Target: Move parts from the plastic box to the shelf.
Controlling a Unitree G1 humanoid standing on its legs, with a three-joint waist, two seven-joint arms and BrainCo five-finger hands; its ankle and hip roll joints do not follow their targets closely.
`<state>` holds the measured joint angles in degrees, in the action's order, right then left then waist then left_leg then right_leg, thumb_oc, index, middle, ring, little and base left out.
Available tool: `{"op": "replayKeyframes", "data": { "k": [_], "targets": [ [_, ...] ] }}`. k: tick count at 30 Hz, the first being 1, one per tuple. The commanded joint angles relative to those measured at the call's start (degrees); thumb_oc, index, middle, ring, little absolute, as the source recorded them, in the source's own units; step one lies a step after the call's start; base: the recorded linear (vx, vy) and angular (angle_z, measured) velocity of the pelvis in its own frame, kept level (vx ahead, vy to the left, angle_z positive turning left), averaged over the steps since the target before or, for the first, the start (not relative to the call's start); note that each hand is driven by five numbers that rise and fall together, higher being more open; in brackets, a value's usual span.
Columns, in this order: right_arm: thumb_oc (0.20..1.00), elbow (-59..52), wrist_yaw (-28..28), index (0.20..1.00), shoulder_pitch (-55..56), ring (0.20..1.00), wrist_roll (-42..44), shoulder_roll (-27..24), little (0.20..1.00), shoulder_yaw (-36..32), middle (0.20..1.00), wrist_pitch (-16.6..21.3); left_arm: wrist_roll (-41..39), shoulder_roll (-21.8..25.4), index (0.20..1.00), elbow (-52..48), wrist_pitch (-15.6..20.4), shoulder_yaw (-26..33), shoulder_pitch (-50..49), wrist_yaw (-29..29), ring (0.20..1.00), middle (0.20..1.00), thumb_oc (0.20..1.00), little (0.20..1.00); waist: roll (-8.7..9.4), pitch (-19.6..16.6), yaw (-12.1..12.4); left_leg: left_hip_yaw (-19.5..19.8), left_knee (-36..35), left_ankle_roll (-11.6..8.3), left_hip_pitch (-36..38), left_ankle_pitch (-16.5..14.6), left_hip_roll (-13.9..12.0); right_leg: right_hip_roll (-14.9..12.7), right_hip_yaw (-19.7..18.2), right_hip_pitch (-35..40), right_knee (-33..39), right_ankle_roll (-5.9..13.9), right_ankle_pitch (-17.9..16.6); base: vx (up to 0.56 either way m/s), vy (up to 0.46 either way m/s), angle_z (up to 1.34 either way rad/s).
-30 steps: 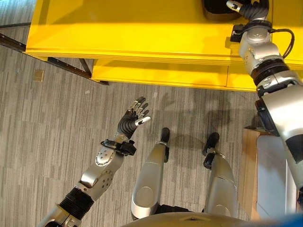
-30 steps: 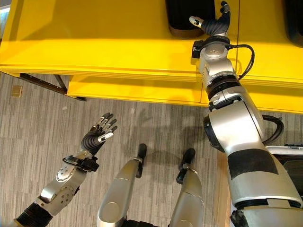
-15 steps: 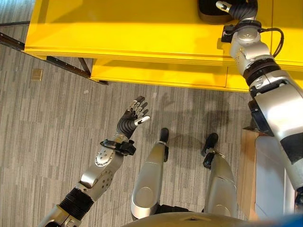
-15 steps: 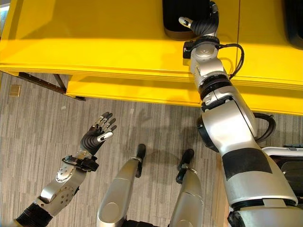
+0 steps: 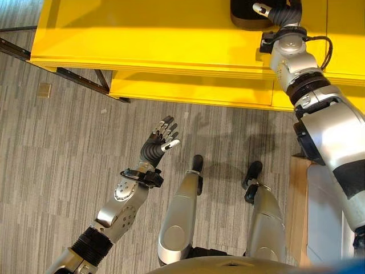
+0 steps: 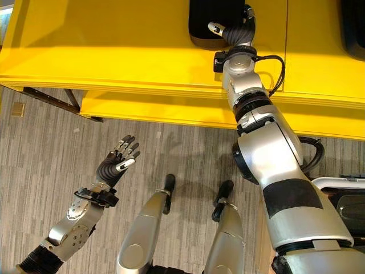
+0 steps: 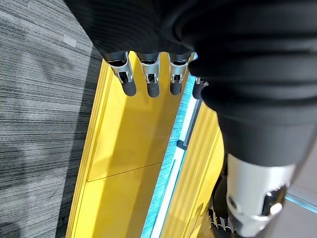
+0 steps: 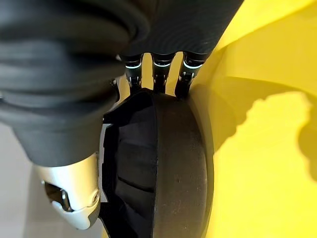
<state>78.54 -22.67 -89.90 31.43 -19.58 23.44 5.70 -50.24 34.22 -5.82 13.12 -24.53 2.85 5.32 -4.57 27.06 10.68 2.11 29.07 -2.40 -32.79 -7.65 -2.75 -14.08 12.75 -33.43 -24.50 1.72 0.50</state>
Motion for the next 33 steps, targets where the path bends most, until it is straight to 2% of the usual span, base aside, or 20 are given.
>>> {"op": "replayKeyframes", "data": {
  "k": [1,2,4,5,6,15,24,33],
  "targets": [
    [1.0,-1.8,1.2,1.0,-1.0,1.0,2.0,1.1,1.0,-0.9,1.0,1.6,-0.4,2.7,1.0,-7.6,3.3,0.1,-1.4,0.2,1.0,1.0,1.0,1.0,1.51,1.0,3.0,3.4,-0.1,-0.99,0.4,0.3,-1.1,-2.8,-4.8,2.8,-9.2,4.1,5.4,-0.09,0.02,0.01],
    [1.0,-1.8,1.2,1.0,-1.1,1.0,2.0,1.1,1.0,-0.9,1.0,1.6,-0.4,2.7,1.0,-7.6,3.3,0.1,-1.3,0.1,1.0,1.0,1.0,1.0,1.43,1.3,3.0,3.2,-0.4,-0.78,-0.2,1.9,-1.0,-2.9,-4.6,2.3,-8.7,3.69,3.9,-0.09,0.022,0.01],
    [1.0,-1.8,1.0,1.0,-1.1,1.0,2.2,1.0,1.0,-1.0,1.0,1.7,-0.5,2.7,1.0,-7.5,3.3,0.1,-1.3,0.1,1.0,1.0,1.0,1.0,1.45,1.3,3.0,3.2,-0.3,-0.77,-0.1,1.9,-1.0,-2.9,-4.6,2.3,-8.7,3.68,3.9,0.01,0.004,-0.01],
    [1.0,-1.7,1.0,1.0,-1.0,1.0,2.4,1.0,1.0,-1.0,1.0,1.7,-0.5,2.7,1.0,-7.5,3.3,0.2,-1.4,0.2,1.0,1.0,1.0,1.0,1.52,1.0,3.0,3.4,-0.1,-0.97,0.6,0.2,-1.1,-2.8,-4.8,2.8,-9.2,4.09,5.4,0.0,0.0,0.0],
    [1.0,-1.7,1.0,1.0,-1.1,1.0,2.4,0.9,1.0,-1.0,1.0,1.8,-0.5,2.7,1.0,-7.5,3.4,0.1,-1.3,0.1,1.0,1.0,1.0,1.0,1.49,1.2,2.9,3.2,-0.5,-0.75,0.0,2.0,-1.0,-2.9,-4.6,2.3,-8.6,3.68,3.8,0.0,0.0,0.0],
    [1.0,-3.0,0.4,1.0,0.6,1.0,3.2,-0.8,1.0,-2.2,1.0,2.4,-0.3,2.7,1.0,-7.0,3.7,0.3,-1.4,0.1,1.0,1.0,1.0,1.0,1.58,0.9,2.3,2.9,-0.8,-0.96,0.8,1.9,-1.3,-2.6,-4.8,2.7,-8.4,3.69,3.9,-0.01,0.002,0.0],
    [1.0,-4.9,0.6,1.0,2.1,1.0,2.2,-7.4,1.0,-1.9,1.0,2.8,-0.3,2.8,1.0,-5.5,2.9,-0.6,-1.3,-1.6,1.0,1.0,1.0,1.0,1.58,0.0,1.1,2.6,-1.6,-1.54,2.5,2.2,-1.8,-2.2,-5.4,3.6,-8.6,3.53,4.4,0.0,-0.004,-0.01],
    [1.0,-9.3,0.7,1.0,5.1,1.0,1.6,-7.8,1.0,-1.9,1.0,4.0,-0.8,2.1,1.0,-4.8,1.9,-1.5,-1.3,-2.9,1.0,1.0,1.0,1.0,1.25,-1.1,-0.7,2.3,-3.5,-2.32,6.0,3.0,-2.7,-1.6,-5.9,5.7,-8.2,3.26,4.8,-0.02,-0.015,-0.09]
  ]
}}
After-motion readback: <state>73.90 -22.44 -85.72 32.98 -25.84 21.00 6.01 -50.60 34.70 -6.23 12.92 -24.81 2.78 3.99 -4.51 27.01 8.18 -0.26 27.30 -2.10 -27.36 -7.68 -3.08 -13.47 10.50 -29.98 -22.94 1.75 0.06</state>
